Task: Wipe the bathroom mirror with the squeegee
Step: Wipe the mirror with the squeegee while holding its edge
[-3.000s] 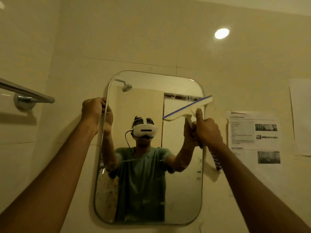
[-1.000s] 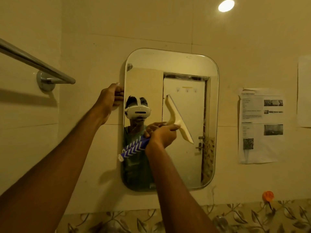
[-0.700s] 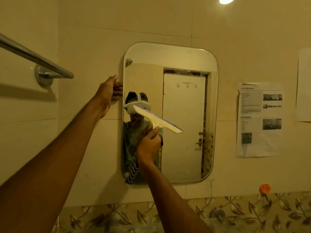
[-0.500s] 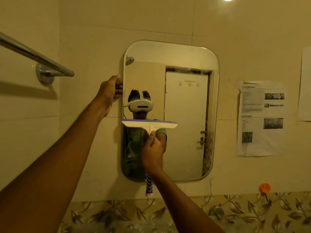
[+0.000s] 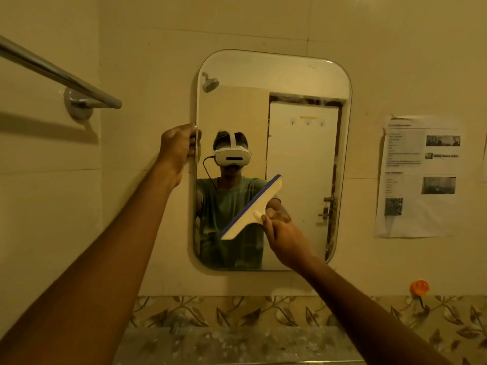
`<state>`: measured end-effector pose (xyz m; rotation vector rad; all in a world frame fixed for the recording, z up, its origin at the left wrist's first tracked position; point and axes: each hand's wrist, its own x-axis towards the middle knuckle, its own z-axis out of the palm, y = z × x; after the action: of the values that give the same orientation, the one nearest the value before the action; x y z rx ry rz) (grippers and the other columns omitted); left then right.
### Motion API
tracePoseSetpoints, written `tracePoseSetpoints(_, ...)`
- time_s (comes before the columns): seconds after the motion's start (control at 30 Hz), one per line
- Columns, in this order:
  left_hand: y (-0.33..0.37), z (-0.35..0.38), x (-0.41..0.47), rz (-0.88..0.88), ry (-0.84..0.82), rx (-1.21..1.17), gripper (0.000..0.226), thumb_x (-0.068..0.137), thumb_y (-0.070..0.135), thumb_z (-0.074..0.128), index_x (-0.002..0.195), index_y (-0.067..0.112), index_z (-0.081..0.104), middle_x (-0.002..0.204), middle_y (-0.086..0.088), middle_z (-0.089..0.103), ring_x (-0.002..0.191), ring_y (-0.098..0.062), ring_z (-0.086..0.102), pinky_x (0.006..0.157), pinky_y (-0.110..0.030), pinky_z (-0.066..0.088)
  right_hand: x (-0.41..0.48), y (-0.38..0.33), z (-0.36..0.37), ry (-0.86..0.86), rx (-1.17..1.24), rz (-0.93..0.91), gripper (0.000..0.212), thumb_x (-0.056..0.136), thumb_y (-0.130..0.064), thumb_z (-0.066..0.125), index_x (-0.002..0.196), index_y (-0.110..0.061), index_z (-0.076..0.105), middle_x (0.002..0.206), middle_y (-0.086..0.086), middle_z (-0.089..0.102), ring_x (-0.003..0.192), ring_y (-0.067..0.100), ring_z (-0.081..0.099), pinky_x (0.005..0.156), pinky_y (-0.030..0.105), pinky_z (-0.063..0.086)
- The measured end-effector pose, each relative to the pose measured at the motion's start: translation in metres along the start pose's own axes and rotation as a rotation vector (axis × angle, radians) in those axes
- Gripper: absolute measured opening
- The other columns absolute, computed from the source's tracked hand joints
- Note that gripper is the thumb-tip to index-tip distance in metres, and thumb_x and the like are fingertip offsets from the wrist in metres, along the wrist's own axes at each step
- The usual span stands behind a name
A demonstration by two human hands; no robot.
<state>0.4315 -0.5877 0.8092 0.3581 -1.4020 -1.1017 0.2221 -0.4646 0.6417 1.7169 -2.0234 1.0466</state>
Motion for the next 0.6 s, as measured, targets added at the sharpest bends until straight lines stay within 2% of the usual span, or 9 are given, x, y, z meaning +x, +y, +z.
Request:
tracePoseSetpoints(0.1, -0.009, 0.003, -0.012, 0.000, 0.079, 0.009, 0.015, 0.091, 0.025, 0.055, 0.083, 0.018, 0.066, 0.083, -0.004, 0.067, 0.078, -0.015, 0.063, 0.074, -0.028, 0.052, 0.002, 0.019, -0.008, -0.005, -0.107, -0.076, 0.081, 0.088, -0.075, -0.001, 0.095, -0.026, 0.063, 0.114, -0.003, 0.057, 0.103, 0.012, 0.054, 0.089, 0.038, 0.053)
tracePoseSetpoints(0.17, -0.017, 0.003, -0.021, 0.003, 0.113, 0.042, 0.014, 0.093, 0.024, 0.055, 0.084, 0.019, 0.066, 0.082, 0.000, 0.067, 0.075, -0.011, 0.064, 0.070, -0.024, 0.054, 0.002, 0.025, -0.015, -0.013, -0.144, -0.089, 0.080, 0.088, -0.074, -0.002, 0.095, -0.026, 0.062, 0.118, -0.003, 0.054, 0.106, 0.014, 0.052, 0.091, 0.037, 0.051)
tracePoseSetpoints(0.3, -0.040, -0.002, -0.040, -0.004, 0.152, 0.098, 0.016, 0.095, 0.022, 0.054, 0.083, 0.022, 0.065, 0.084, 0.002, 0.067, 0.077, -0.007, 0.064, 0.065, -0.017, 0.051, -0.006, 0.042, -0.023, -0.026, -0.146, -0.076, 0.072, 0.093, -0.065, 0.009, 0.096, -0.021, 0.066, 0.111, -0.004, 0.054, 0.096, 0.014, 0.055, 0.085, 0.035, 0.052)
tracePoseSetpoints(0.37, -0.051, -0.004, -0.046, -0.011, 0.174, 0.112, 0.017, 0.095, 0.022, 0.054, 0.081, 0.022, 0.064, 0.083, 0.003, 0.066, 0.078, -0.007, 0.063, 0.067, -0.017, 0.050, -0.015, 0.056, -0.025, -0.008, -0.105, -0.038, 0.069, 0.095, -0.058, 0.014, 0.097, -0.016, 0.070, 0.100, -0.001, 0.060, 0.088, 0.017, 0.061, 0.077, 0.033, 0.053)
tracePoseSetpoints(0.47, -0.066, -0.004, -0.051, -0.022, 0.216, 0.128, 0.016, 0.093, 0.026, 0.056, 0.079, 0.024, 0.064, 0.084, 0.002, 0.066, 0.084, -0.013, 0.064, 0.072, -0.022, 0.051, -0.037, 0.085, -0.027, 0.001, -0.015, 0.090, 0.066, 0.099, -0.053, 0.020, 0.098, -0.013, 0.072, 0.081, 0.005, 0.067, 0.069, 0.013, 0.062, 0.060, 0.023, 0.049)
tracePoseSetpoints(0.6, -0.075, -0.002, -0.049, -0.031, 0.279, 0.124, 0.015, 0.092, 0.030, 0.058, 0.078, 0.026, 0.064, 0.084, 0.004, 0.066, 0.088, -0.015, 0.063, 0.077, -0.028, 0.053, -0.066, 0.111, -0.028, 0.043, 0.128, 0.278, 0.071, 0.093, -0.059, 0.020, 0.097, -0.010, 0.072, 0.074, 0.011, 0.068, 0.064, 0.021, 0.063, 0.056, 0.027, 0.047)
